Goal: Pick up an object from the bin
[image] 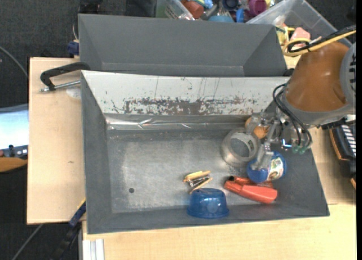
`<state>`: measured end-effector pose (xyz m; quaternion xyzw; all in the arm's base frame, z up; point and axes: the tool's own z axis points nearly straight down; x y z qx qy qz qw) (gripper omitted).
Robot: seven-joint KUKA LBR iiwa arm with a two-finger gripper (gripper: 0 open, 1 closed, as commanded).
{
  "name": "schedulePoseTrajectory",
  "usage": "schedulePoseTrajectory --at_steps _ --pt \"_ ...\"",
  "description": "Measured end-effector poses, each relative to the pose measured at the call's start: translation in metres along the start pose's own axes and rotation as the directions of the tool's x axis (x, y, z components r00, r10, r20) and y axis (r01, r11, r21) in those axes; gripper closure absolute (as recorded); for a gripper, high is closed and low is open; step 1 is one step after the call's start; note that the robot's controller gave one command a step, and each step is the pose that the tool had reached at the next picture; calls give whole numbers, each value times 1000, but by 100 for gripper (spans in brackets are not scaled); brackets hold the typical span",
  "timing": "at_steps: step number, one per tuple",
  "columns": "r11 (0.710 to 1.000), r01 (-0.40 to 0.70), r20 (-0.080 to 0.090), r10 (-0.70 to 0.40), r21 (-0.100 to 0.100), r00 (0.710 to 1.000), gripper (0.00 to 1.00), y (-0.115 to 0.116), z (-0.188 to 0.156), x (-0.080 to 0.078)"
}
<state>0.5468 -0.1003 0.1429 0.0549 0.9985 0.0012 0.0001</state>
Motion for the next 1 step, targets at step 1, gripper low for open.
schedulePoseTrajectory --at_steps 1 --pt "993 -117 7 117 -1 993 0 -2 32 2"
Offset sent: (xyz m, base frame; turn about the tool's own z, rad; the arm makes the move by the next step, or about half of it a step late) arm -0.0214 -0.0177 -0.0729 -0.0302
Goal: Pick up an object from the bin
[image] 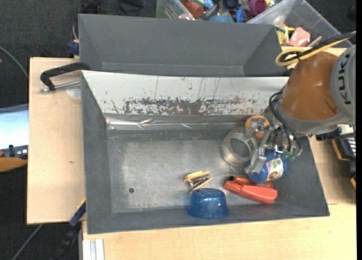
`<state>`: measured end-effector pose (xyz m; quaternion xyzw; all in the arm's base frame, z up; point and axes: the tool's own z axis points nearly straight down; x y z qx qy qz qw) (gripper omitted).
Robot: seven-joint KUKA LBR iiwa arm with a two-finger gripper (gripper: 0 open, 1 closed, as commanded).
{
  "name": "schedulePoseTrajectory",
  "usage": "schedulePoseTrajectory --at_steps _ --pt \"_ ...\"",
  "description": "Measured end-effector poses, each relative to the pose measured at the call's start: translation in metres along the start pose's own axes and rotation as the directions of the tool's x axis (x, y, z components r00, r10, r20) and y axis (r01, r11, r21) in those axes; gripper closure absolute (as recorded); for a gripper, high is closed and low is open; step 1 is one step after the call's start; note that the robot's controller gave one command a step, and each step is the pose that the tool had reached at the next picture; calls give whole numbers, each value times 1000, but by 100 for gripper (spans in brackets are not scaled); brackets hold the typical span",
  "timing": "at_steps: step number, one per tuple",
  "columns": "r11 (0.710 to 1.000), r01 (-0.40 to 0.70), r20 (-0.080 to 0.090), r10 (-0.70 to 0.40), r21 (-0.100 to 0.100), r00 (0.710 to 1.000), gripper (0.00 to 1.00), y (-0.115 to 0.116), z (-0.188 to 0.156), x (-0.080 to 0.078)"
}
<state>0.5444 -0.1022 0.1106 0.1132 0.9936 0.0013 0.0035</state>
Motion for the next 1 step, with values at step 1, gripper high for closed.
schedulePoseTrajectory --at_steps 1 --pt "995 102 -4 -102 -3 995 0 -10 25 9"
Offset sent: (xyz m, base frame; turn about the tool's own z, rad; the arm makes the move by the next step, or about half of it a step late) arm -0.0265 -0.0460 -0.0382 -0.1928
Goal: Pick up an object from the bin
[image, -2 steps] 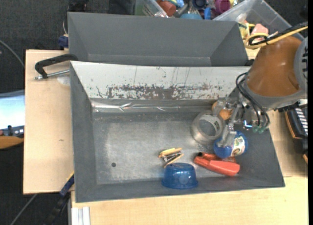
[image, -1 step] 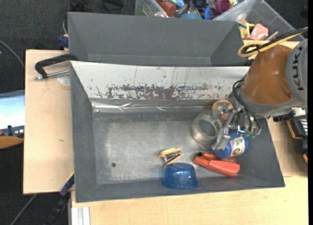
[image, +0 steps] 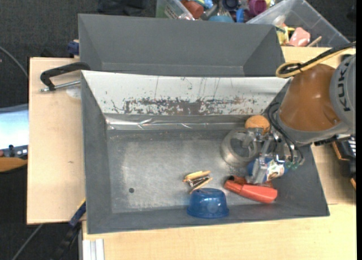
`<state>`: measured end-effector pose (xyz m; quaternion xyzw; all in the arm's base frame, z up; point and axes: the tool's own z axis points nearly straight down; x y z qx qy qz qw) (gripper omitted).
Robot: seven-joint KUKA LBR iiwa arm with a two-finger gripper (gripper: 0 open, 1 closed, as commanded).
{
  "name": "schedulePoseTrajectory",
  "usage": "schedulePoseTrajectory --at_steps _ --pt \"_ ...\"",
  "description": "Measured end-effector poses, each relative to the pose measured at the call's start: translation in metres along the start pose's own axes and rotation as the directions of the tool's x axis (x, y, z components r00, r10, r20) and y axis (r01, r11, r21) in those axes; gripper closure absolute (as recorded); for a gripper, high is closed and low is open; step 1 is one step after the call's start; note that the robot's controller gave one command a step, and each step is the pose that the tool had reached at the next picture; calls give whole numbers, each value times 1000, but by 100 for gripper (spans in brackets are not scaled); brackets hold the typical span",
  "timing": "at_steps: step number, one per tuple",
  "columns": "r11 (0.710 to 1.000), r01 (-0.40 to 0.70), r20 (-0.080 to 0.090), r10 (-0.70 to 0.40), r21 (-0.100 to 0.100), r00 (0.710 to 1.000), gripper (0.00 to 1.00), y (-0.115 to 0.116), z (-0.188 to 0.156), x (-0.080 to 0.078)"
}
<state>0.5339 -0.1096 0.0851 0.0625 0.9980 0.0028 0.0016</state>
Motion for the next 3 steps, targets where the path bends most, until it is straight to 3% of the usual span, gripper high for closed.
schedulePoseTrajectory --at_steps 1,2,3 --pt "996 87 2 -87 -1 996 0 -30 10 8" --pt "997 74 11 -74 -1 997 100 -21 9 16" --pt "997 74 11 -74 -1 997 100 -21 9 16"
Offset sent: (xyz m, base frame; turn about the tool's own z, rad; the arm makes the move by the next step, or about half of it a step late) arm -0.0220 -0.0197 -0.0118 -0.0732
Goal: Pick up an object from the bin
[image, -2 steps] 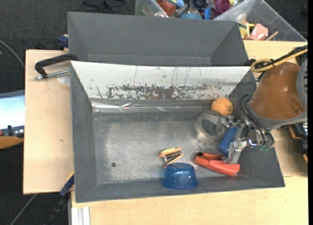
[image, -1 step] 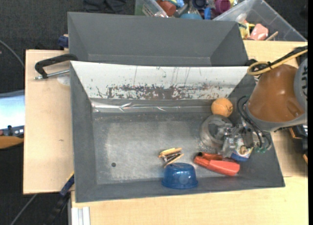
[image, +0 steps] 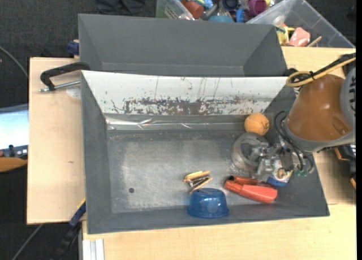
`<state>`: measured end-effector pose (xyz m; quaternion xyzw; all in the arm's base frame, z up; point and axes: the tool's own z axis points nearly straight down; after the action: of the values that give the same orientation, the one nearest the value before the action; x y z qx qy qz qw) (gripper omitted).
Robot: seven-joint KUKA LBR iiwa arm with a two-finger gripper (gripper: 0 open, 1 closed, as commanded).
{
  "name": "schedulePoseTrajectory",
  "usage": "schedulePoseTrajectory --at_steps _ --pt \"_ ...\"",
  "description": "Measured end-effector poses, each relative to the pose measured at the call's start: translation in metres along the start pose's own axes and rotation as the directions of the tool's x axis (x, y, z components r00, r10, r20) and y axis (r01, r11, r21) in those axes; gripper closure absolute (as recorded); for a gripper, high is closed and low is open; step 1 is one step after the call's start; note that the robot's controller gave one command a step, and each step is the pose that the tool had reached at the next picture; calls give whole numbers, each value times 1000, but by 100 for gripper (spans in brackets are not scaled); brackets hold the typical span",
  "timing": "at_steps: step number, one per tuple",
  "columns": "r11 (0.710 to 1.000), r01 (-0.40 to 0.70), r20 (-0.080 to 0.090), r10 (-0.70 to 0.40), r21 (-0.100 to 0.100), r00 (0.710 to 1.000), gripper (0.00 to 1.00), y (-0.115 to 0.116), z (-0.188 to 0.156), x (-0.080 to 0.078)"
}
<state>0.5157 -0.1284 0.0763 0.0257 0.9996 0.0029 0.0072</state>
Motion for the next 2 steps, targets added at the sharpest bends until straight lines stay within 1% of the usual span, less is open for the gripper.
schedulePoseTrajectory --at_steps 1,2 --pt "1000 13 -6 -13 -2 1000 100 -6 -43 1" --pt "1000 -1 3 1 0 1000 100 9 -93 -5"
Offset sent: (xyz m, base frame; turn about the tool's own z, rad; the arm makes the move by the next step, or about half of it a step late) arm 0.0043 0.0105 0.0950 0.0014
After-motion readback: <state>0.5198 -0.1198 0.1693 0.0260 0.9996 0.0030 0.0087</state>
